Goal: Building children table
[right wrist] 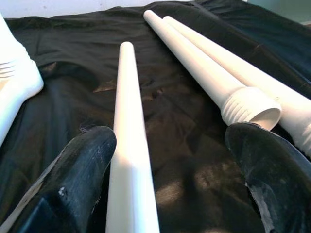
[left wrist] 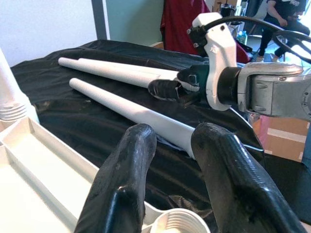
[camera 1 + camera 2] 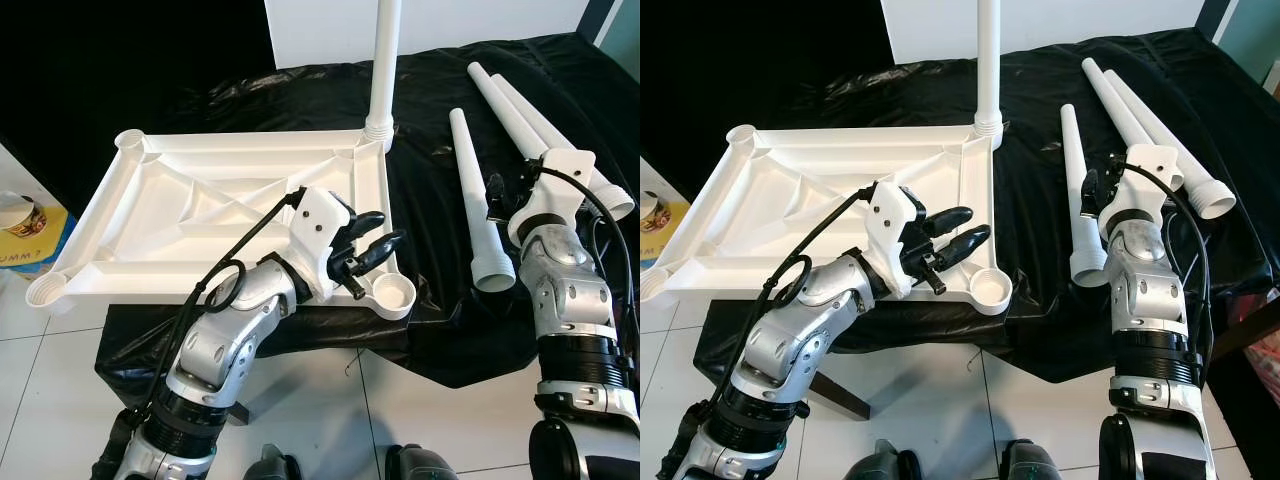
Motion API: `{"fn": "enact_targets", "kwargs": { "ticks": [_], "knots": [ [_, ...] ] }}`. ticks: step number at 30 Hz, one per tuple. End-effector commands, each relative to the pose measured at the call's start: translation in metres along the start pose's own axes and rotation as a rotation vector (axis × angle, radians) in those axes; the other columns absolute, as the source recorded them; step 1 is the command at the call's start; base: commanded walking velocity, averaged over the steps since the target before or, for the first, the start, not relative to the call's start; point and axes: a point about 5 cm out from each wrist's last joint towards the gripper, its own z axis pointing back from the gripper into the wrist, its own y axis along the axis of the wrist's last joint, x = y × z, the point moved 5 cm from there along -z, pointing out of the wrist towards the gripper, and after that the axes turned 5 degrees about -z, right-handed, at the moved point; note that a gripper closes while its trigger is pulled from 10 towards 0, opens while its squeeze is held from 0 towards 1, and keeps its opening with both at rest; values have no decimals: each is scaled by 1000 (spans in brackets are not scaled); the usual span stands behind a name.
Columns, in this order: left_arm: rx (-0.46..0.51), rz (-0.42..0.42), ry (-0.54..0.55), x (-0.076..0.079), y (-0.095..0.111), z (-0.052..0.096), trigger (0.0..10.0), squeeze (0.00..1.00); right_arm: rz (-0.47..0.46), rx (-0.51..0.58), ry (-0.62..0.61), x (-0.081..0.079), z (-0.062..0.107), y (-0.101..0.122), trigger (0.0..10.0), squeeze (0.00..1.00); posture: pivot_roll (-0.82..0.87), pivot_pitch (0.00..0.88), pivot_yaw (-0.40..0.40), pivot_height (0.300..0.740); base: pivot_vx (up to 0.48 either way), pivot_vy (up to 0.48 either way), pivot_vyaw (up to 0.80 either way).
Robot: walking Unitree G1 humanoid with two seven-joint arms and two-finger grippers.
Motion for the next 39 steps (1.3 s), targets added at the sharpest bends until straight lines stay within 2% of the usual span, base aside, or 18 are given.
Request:
{"fn": "enact_targets", "kwargs": {
  "ticks": [1, 3, 5, 7, 8, 13, 14, 16, 19, 25, 30, 37, 38, 39],
  "knots": [
    [18, 16, -246, 29, 2, 4, 10000, 0, -15, -58, -1, -2, -1, -8, 10000, 0, -84, 152, 41, 740, 0, 0, 0],
    [21, 24, -242, 32, 4, 5, 10000, 0, -21, -95, -2, -3, -1, -12, 10000, 0, -83, 167, 36, 740, 0, 0, 0],
    [18, 42, -222, 33, 5, 7, 10000, 0, -41, -214, -29, -3, -2, -22, 10000, 0, -78, 193, 29, 740, 0, 0, 0],
    [18, 42, -222, 33, 5, 7, 10000, 0, -41, -214, -29, -3, -2, -22, 10000, 0, -78, 193, 29, 740, 0, 0, 0],
    [15, 53, -213, 34, 5, 8, 10000, 0, -47, -264, -36, -4, -2, -25, 10000, 0, -76, 205, 26, 740, 0, 0, 0],
    [13, 75, -203, 37, 5, 9, 10000, 0, -52, -342, -27, -7, 0, -29, 10000, 0, -70, 232, 22, 740, 0, 0, 0],
    [12, 89, -201, 40, 6, 9, 10000, 0, -75, -383, -5, -12, 0, -30, 10000, 0, -68, 247, 22, 740, 0, 0, 0],
    [12, 89, -201, 40, 6, 9, 10000, 0, -75, -383, -5, -12, 0, -30, 10000, 0, -68, 247, 22, 740, 0, 0, 0],
    [9, 113, -199, 45, 7, 9, 10000, 0, -116, -449, 43, -22, -1, -31, 10000, 0, -60, 271, 19, 740, 0, 0, 0],
    [-1, 147, -185, 50, 9, 10, 10000, 0, -136, -516, 94, -35, -5, -30, 10000, 0, -35, 324, 21, 740, 0, 0, 0],
    [-6, 157, -181, 51, 9, 11, 10000, 0, -149, -545, 101, -38, -5, -32, 10000, 0, -31, 333, 23, 740, 0, 0, 0],
    [-27, 177, -169, 52, 9, 14, 10000, 0, -200, -694, 128, -51, 2, -50, 10000, 0, -11, 355, 24, 740, 0, 0, 0],
    [-27, 175, -164, 51, 9, 14, 10000, 0, -209, -722, 132, -53, 5, -55, 2784, 0, -8, 341, 24, 740, 0, 0, 0],
    [-27, 175, -164, 51, 9, 14, 10000, 0, -209, -722, 132, -53, 5, -55, 2784, 0, -8, 341, 24, 740, 0, 0, 0]
  ]
}}
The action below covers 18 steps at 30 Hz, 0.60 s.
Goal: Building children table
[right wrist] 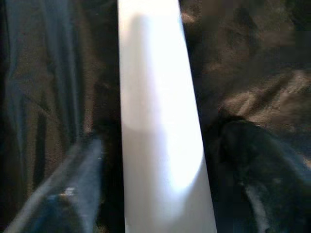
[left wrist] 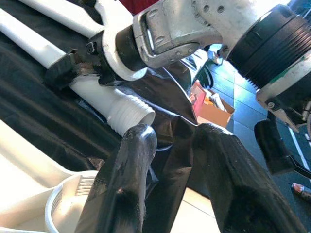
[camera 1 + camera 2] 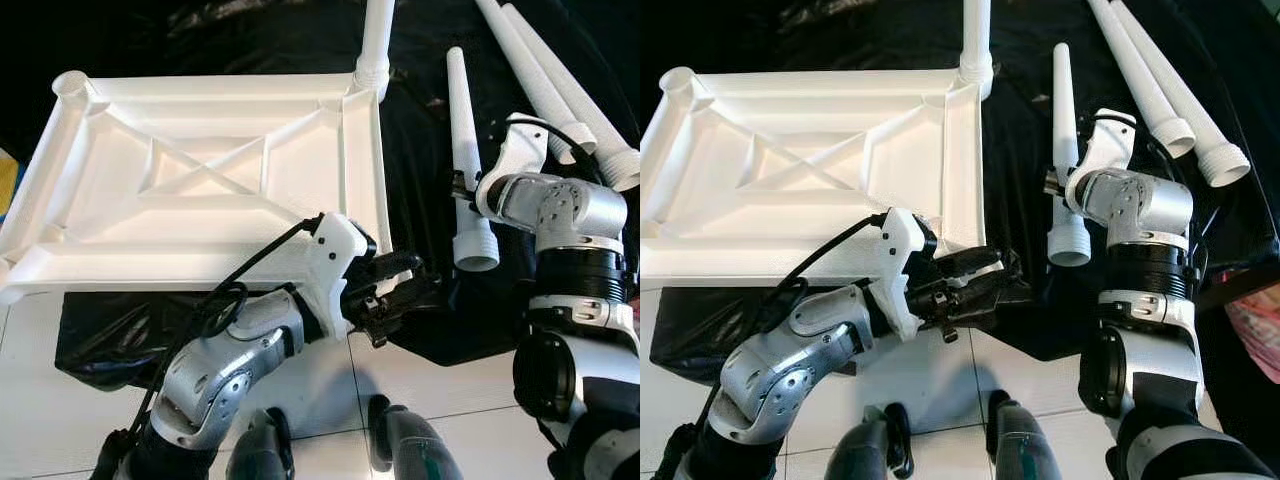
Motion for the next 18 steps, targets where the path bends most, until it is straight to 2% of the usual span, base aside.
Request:
{"fn": "enact_targets", "kwargs": {
  "ticks": [1, 2, 9, 11, 15, 18],
  "knots": [
    [-4, 10, -10, 3, -1, 1, 10000, 0, -29, -234, -24, 11, -11, -59, 1961, 0, -8, 341, 24, 740, 0, 0, 0],
    [-3, 6, -6, 2, 0, 1, 10000, 0, -31, -247, -25, 11, -11, -62, 0, 0, -6, 328, 23, 740, 0, 0, 0],
    [1, -23, 12, -5, 4, 0, 10000, 0, -33, -251, -3, 6, -10, -63, 0, 0, -3, 274, 23, 740, 0, 0, 0],
    [10, -31, 24, -9, 6, -2, 10000, 0, -34, -229, 19, 2, -8, -57, 0, 0, -4, 237, 15, 740, 0, 0, 0],
    [22, -47, 43, -15, 9, -4, 10000, 0, -28, -169, 27, -1, -6, -41, 0, 0, -12, 205, 9, 740, 0, 0, 0],
    [24, -51, 47, -16, 9, -5, 10000, 0, -27, -151, 24, -1, -6, -37, 0, 0, -15, 198, 7, 740, 0, 0, 0]
  ]
}}
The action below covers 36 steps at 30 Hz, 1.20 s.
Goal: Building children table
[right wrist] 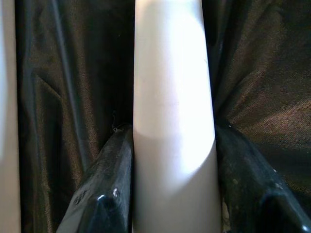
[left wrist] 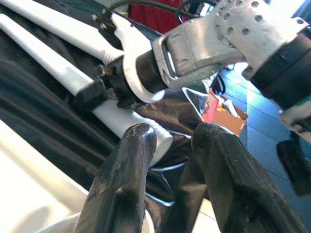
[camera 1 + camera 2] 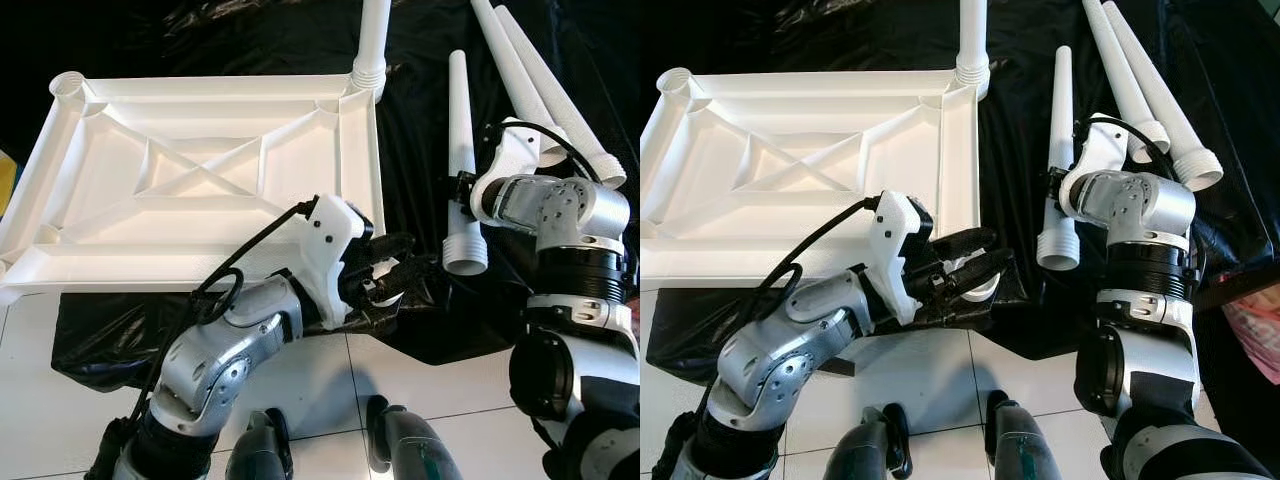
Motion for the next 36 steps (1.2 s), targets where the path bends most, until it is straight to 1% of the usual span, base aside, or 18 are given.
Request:
{"fn": "enact_targets", "kwargs": {
  "ticks": [1, 7, 8, 9, 10, 11, 13, 14, 16, 20, 24, 28, 30, 31, 33, 34, 35, 36],
  "knots": [
    [2, -12, 4, -1, -1, -1, 10000, 0, -28, -96, -14, 6, -8, -27, 10000, 0, -20, 184, 5, 740, 0, 0, 0],
    [15, -21, 15, -5, 2, -3, 10000, 0, -18, -16, -37, 8, -4, -13, 10000, 0, -21, 169, 4, 740, 0, 0, 0],
    [17, -26, 19, -7, 2, -3, 10000, 0, -10, 48, -37, 7, 0, -3, 10000, 0, -22, 158, 5, 740, 0, 0, 0],
    [17, -26, 19, -7, 2, -3, 10000, 0, -10, 48, -37, 7, 0, -3, 10000, 0, -22, 158, 5, 740, 0, 0, 0],
    [18, -31, 22, -8, 2, -3, 10000, 0, 4, 125, -43, 5, 6, 11, 10000, 0, -21, 153, 9, 740, 0, 0, 0],
    [18, -31, 22, -8, 2, -3, 10000, 0, 4, 125, -43, 5, 6, 11, 10000, 0, -21, 153, 9, 740, 0, 0, 0],
    [20, -36, 26, -10, 3, -3, 10000, 0, 22, 249, -44, -1, 17, 34, 10000, 0, -21, 152, 13, 740, 0, 0, 0],
    [20, -36, 26, -10, 3, -3, 10000, 0, 22, 249, -44, -1, 17, 34, 10000, 0, -21, 152, 13, 740, 0, 0, 0],
    [22, -38, 25, -11, 3, -4, 10000, 0, 39, 331, -34, -7, 27, 52, 10000, 0, -21, 150, 18, 740, 0, 0, 0],
    [25, -42, 24, -11, 3, -5, 10000, 0, 65, 417, -31, -12, 39, 68, 10000, 0, -19, 149, 25, 740, 0, 0, 0],
    [25, -43, 25, -12, 3, -5, 10000, 0, 63, 434, -26, -14, 41, 72, 10000, 0, -18, 149, 27, 740, 0, 0, 0],
    [21, -63, 49, -16, 2, -3, 10000, 0, 62, 510, -15, -16, 46, 70, 10000, 0, -12, 146, 28, 740, 0, 0, 0],
    [17, -75, 79, -22, 1, -2, 10000, 0, 56, 533, -3, -16, 47, 66, 10000, 0, -9, 142, 26, 740, 0, 0, 0],
    [16, -87, 113, -30, 2, 0, 10000, 0, 49, 549, 24, -19, 48, 62, 10000, 0, -11, 139, 24, 740, 0, 0, 0],
    [16, -87, 113, -30, 2, 0, 10000, 0, 49, 549, 24, -19, 48, 62, 10000, 0, -11, 139, 24, 740, 0, 0, 0],
    [19, -88, 153, -41, 3, 3, 10000, 0, 38, 555, 62, -21, 49, 53, 10000, 0, -13, 130, 21, 740, 0, 0, 0],
    [19, -88, 153, -41, 3, 3, 10000, 0, 38, 555, 62, -21, 49, 53, 10000, 0, -13, 130, 21, 740, 0, 0, 0],
    [22, -86, 179, -48, 4, 5, 10000, 0, 33, 558, 87, -23, 50, 47, 10000, 0, -14, 129, 21, 740, 0, 0, 0]
  ]
}}
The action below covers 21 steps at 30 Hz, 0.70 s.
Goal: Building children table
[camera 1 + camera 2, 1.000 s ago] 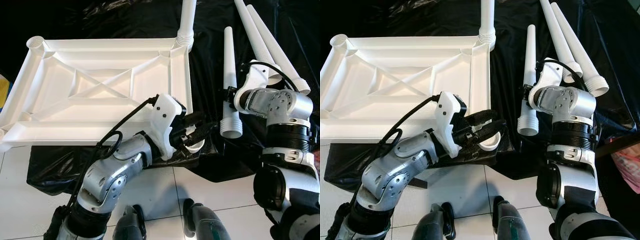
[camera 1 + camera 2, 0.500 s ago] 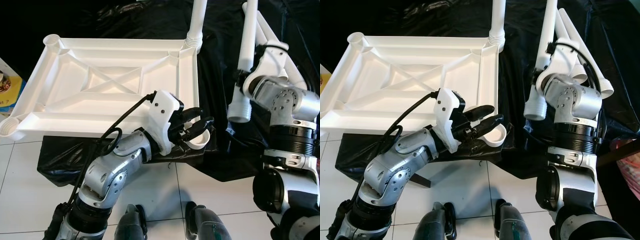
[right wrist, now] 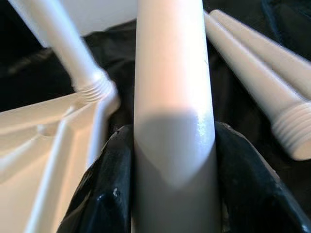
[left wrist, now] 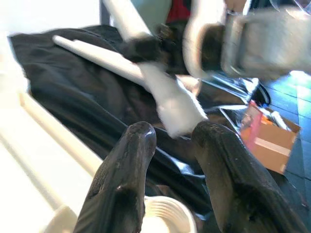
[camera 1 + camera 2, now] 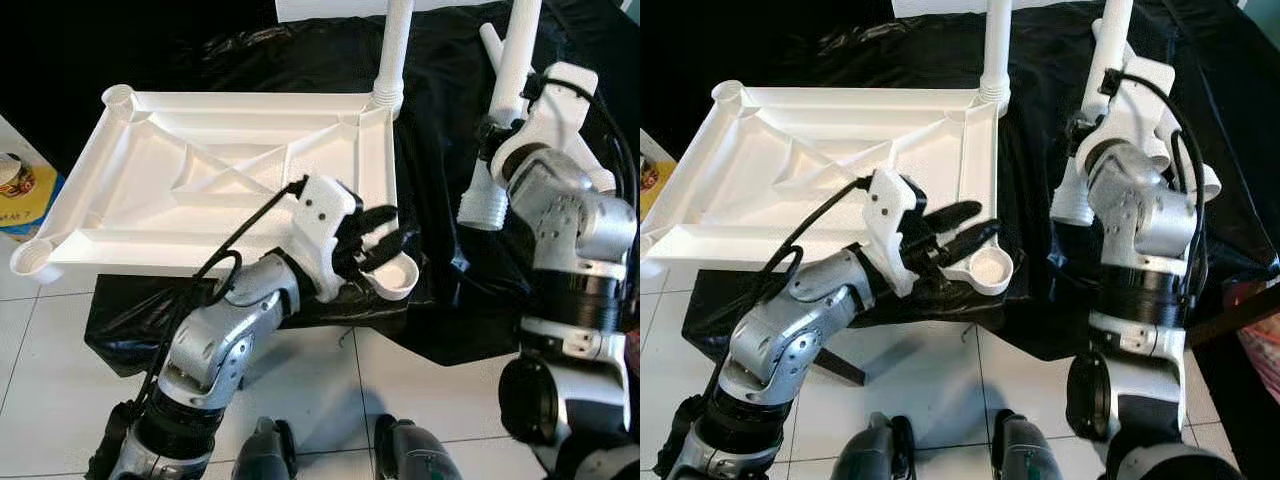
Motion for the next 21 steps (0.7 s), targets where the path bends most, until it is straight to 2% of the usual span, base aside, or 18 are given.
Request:
{"fn": "enact_targets", "kwargs": {
  "ticks": [1, 4, 6, 7, 8, 10, 17, 21],
  "knots": [
    [5, -6, 78, -18, 0, 4, 10000, 0, -12, 56, 99, -11, 9, -1, 10000, 0, -20, 116, 21, 740, 0, 0, 0],
    [8, 0, 104, -24, 1, 5, 10000, 0, -11, 74, 131, -12, 12, -3, 10000, 0, -20, 116, 21, 740, 0, 0, 0],
    [6, -12, 187, -38, 0, 7, 10000, 0, -24, 118, 144, -6, 18, -4, 10000, 0, -33, 89, 15, 740, 0, 0, 0],
    [-5, -36, 238, -47, -3, 9, 10000, 0, 60, 157, 143, -4, 22, -5, 10000, 0, -38, 80, 13, 740, 0, 0, 0],
    [-5, -36, 238, -47, -3, 9, 10000, 0, 60, 157, 143, -4, 22, -5, 10000, 0, -38, 80, 13, 740, 0, 0, 0],
    [-31, -41, 290, -58, -9, 12, 10000, 0, 155, 198, 158, -4, 29, -9, 10000, 0, -45, 77, 13, 740, 0, 0, 0],
    [-22, -32, 333, -71, -10, 15, 10000, 0, 208, 284, 170, -3, 40, -9, 10000, 0, -68, 64, 15, 740, 0, 0, 0],
    [39, -38, 313, -76, -2, 13, 10000, 0, 222, 349, 194, -4, 49, -6, 10000, 0, -87, 57, 18, 740, 0, 0, 0]
  ]
}}
